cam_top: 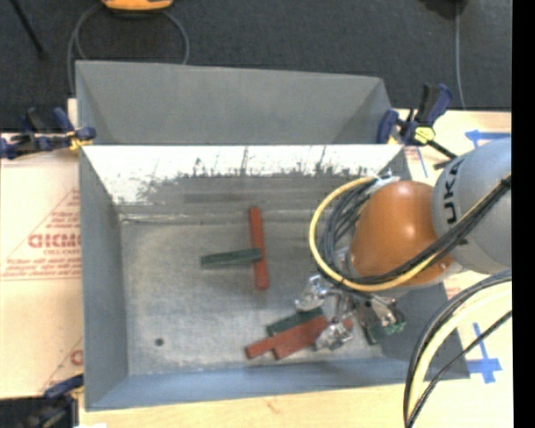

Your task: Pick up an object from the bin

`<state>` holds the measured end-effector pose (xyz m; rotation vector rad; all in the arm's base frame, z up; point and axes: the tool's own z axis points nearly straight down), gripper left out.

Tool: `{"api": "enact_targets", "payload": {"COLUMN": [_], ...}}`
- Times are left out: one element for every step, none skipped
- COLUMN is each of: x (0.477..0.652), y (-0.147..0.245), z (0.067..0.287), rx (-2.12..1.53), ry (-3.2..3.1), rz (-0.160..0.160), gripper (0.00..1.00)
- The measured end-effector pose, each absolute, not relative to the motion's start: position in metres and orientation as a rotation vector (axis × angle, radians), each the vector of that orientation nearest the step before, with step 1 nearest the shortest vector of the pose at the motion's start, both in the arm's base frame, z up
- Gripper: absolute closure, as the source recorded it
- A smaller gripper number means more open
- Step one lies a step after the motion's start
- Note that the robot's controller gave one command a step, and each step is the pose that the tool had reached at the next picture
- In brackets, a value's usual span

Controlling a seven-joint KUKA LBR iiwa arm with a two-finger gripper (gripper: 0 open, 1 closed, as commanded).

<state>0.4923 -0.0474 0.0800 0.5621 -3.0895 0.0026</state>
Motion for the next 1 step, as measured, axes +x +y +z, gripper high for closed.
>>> {"api": "enact_targets", "payload": {"x": [0.4948], "y": [-0.0324], "z": [0.2254], "rx": [0.655], "ry": [-3.076], "rz": [0.001], "gripper": [1.0]}}
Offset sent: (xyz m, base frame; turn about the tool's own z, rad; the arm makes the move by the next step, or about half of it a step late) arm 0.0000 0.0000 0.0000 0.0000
